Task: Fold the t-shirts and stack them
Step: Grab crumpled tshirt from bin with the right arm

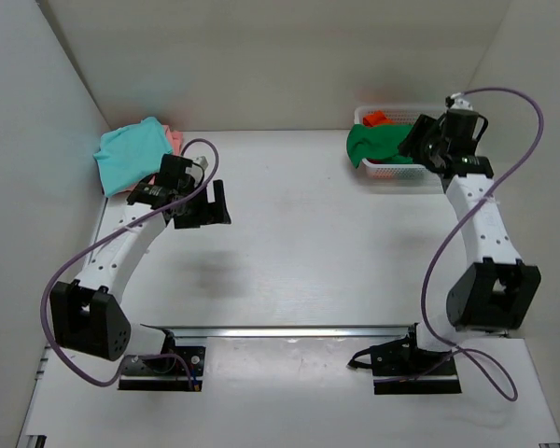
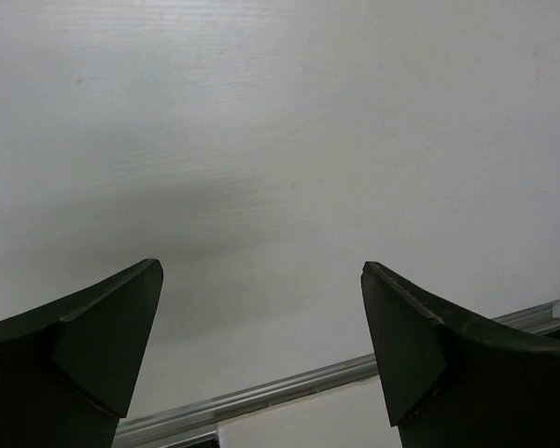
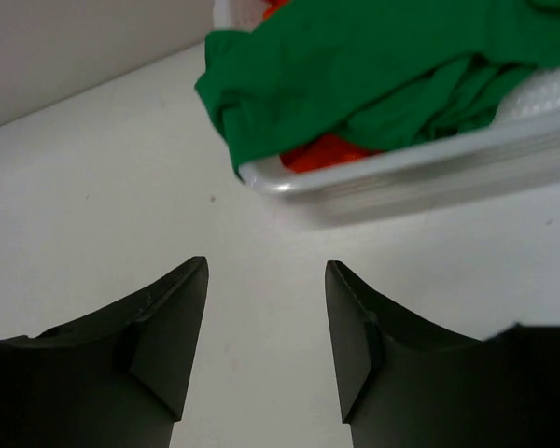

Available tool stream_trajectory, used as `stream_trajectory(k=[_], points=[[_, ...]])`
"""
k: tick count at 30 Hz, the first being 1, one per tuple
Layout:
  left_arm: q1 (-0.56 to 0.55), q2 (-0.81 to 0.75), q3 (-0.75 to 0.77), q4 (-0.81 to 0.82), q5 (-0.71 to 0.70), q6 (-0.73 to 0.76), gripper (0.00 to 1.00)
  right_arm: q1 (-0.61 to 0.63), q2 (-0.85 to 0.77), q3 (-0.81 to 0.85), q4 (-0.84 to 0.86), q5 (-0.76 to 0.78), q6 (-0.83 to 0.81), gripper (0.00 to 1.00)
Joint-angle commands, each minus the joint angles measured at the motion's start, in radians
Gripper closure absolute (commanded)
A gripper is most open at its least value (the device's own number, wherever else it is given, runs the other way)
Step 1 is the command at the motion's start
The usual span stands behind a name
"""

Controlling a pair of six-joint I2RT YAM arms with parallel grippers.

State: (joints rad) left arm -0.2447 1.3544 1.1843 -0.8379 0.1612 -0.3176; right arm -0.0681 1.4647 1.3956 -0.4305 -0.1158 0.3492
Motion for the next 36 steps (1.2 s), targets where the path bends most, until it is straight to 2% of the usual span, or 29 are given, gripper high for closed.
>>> stream_trajectory(k=[1,6,8,11,13,14,16,17,19,20,21,22,25,30,33,36], points=[[-0.018,0.012,0.080,0.023,0.006,0.018,0.01,-0.004,0.184,0.194,0.079,0.068,-0.079,0.48],[0.004,0.106,0.100,0.054,0.084,0.017,0.01,-0.007,0.575,0.632,-0.100,0.059,-0.101,0.40],[0.008,0.124,0.095,0.065,0.132,0.015,0.01,-0.016,0.797,0.934,-0.178,0.067,-0.122,0.38],[0.018,0.140,0.052,0.091,0.173,0.005,0.02,-0.030,1.006,1.193,-0.263,0.073,-0.098,0.36],[0.027,0.137,0.009,0.105,0.172,-0.006,0.02,-0.033,1.039,1.163,-0.223,0.047,-0.079,0.36],[0.038,0.138,-0.012,0.103,0.167,-0.005,0.01,-0.032,1.034,1.081,-0.200,0.050,-0.073,0.36],[0.028,0.140,-0.029,0.100,0.155,0.008,0.02,-0.024,1.020,0.981,-0.128,0.047,-0.070,0.42],[0.018,0.140,-0.029,0.097,0.149,0.011,0.02,-0.030,1.022,0.958,-0.116,0.041,-0.058,0.51],[0.018,0.152,-0.032,0.097,0.141,0.028,0.02,-0.035,1.043,0.985,-0.145,0.039,-0.050,0.63],[0.018,0.152,-0.020,0.091,0.161,0.026,0.01,-0.035,1.059,1.011,-0.151,0.031,-0.047,0.74],[0.016,0.167,-0.023,0.101,0.173,0.020,0.02,-0.035,1.065,1.037,-0.165,0.016,-0.047,0.96],[0.022,0.175,-0.020,0.115,0.201,0.020,0.01,-0.038,1.074,1.066,-0.174,0.013,-0.046,1.00],[0.022,0.199,-0.014,0.117,0.218,-0.011,0.02,-0.039,1.044,1.086,-0.156,0.012,-0.050,1.00],[0.009,0.241,0.069,0.115,0.210,-0.012,0.01,-0.038,0.861,1.040,-0.085,0.001,-0.041,1.00],[0.027,0.255,0.081,0.132,0.267,-0.032,0.01,-0.015,0.699,0.946,0.030,-0.114,-0.077,1.00],[0.050,0.264,0.083,0.161,0.348,-0.047,0.01,0.054,0.500,0.821,0.186,-0.240,-0.205,1.00]])
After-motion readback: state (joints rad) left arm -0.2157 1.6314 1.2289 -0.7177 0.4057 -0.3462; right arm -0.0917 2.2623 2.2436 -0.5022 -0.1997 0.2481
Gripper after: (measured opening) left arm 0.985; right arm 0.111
